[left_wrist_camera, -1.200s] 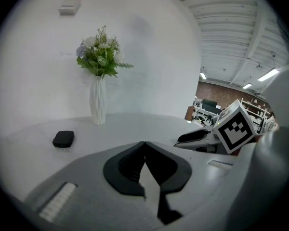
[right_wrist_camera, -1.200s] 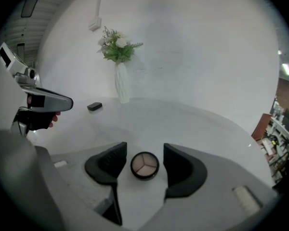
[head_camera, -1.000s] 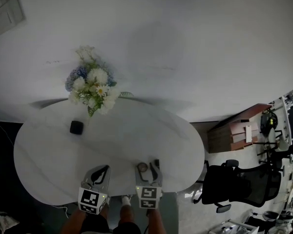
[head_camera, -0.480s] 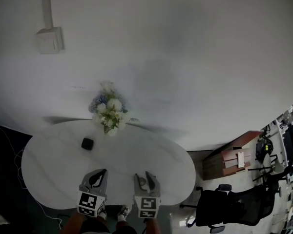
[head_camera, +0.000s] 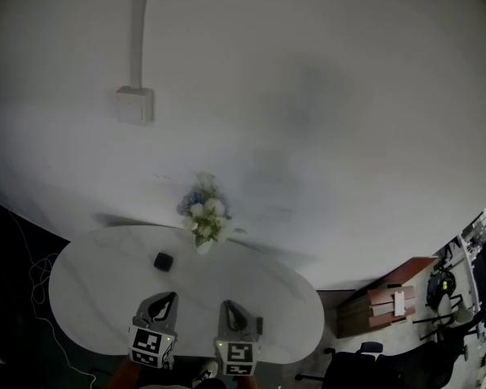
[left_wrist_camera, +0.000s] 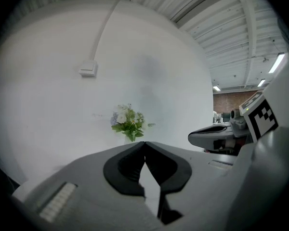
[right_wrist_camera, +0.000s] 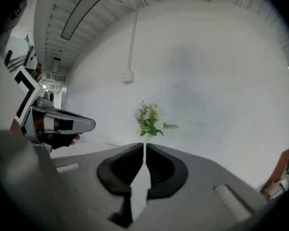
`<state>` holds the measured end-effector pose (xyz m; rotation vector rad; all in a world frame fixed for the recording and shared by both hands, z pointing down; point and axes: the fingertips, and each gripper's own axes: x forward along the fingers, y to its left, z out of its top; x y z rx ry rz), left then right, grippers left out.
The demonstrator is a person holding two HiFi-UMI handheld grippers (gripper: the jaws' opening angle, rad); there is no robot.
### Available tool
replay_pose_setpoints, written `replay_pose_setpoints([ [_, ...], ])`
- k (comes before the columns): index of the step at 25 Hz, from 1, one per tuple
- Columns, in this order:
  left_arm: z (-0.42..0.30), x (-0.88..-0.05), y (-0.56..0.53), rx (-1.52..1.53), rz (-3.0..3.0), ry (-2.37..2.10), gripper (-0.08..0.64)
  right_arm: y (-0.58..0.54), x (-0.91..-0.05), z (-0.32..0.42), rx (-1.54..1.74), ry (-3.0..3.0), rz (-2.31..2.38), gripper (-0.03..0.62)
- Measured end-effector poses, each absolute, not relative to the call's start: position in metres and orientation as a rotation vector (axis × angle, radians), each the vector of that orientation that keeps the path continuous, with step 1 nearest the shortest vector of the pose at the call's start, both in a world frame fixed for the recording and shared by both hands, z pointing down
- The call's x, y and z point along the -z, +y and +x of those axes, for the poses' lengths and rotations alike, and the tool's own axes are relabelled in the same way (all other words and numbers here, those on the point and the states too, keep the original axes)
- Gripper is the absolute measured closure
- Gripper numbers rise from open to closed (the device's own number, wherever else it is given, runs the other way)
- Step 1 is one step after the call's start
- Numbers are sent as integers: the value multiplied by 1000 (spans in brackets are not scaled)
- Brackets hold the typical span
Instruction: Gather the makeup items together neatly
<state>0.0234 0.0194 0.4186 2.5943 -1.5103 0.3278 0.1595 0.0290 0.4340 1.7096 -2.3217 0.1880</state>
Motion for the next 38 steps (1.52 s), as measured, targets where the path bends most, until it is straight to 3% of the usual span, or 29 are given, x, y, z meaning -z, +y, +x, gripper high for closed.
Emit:
replay_pose_setpoints([
  [22,-65,-433,11,-331,2405,-1707,549,-7,-444,64,-134,-2446,1438,584],
  [38,-146,-494,-21,-368,2193,-1808,549,-73,-533,-20,-234,-2446,1131,431],
])
